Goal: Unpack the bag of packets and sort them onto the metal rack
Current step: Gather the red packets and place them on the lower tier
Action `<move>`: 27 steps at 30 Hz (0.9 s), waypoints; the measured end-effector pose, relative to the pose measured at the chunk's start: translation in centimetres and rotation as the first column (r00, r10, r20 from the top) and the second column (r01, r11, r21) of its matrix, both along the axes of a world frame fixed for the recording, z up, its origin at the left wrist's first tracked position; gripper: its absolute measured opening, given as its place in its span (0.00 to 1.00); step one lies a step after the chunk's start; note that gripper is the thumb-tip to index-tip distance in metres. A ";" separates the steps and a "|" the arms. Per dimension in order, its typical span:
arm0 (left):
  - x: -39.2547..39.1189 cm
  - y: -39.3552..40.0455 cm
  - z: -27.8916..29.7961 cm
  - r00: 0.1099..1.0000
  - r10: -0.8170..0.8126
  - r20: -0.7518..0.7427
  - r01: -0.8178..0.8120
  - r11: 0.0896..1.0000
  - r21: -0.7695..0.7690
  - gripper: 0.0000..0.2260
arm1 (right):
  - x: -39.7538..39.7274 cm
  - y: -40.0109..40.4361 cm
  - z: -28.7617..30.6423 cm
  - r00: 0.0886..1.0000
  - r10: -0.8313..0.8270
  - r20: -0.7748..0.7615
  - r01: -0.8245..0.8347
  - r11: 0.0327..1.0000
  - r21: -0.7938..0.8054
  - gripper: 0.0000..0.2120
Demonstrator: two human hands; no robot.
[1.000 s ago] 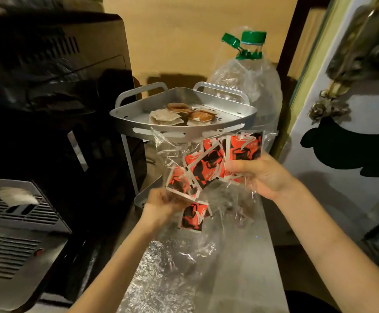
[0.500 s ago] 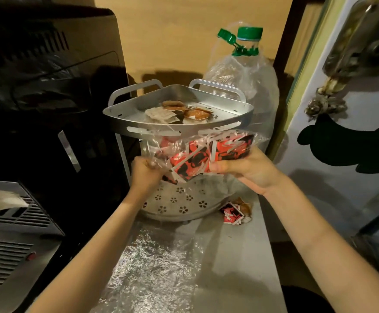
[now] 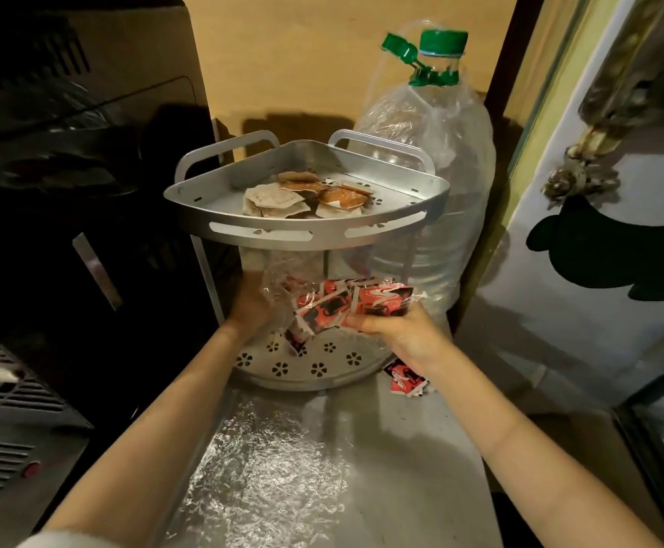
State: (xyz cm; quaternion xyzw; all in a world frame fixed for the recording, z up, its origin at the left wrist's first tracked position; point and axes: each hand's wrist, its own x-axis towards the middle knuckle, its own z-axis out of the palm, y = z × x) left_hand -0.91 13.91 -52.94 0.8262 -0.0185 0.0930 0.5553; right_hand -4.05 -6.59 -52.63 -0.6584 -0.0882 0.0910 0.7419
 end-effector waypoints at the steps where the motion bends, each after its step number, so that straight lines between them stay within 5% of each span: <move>1: -0.3 -0.3 0.2 1.000 -0.016 -0.021 0.017 0.999 0.030 0.16 | 0.4 0.0 -0.2 1.000 -0.018 -0.016 0.018 1.000 0.003 0.21; 5: 0.2 1.5 -1.6 0.963 0.004 -0.268 0.002 1.000 0.021 0.30 | 2.0 0.0 -0.5 0.998 -0.056 -0.041 0.055 0.998 -0.026 0.20; 8: -0.2 1.6 -2.5 0.917 -0.181 -0.355 0.143 0.981 -0.130 0.07 | 3.7 -0.2 -0.5 0.996 -0.075 -0.057 0.071 0.995 -0.063 0.21; 10: -0.3 1.5 -2.1 0.882 -0.195 -0.429 0.174 0.981 -0.087 0.05 | 4.8 -0.1 -0.3 0.989 -0.121 -0.083 0.111 0.987 -0.116 0.19; 12: 0.0 2.1 -1.9 0.899 -0.160 -0.408 0.142 0.987 -0.075 0.16 | 5.6 0.1 -0.1 0.984 -0.146 -0.104 0.131 0.982 -0.135 0.17; 16: 0.7 2.9 -0.5 0.940 -0.199 -0.276 0.080 0.917 -0.390 0.30 | 6.4 0.4 0.0 0.992 -0.070 -0.104 0.049 0.980 -0.191 0.16; 24: 1.5 1.3 0.2 0.981 0.089 -0.172 -0.163 0.858 -0.487 0.05 | 7.0 0.3 0.6 0.994 0.052 -0.100 -0.073 0.972 -0.222 0.25; 27: 1.7 1.3 0.1 0.979 0.135 -0.154 -0.194 0.851 -0.488 0.02 | 7.1 -0.2 0.8 0.996 0.033 -0.084 -0.053 0.969 -0.240 0.20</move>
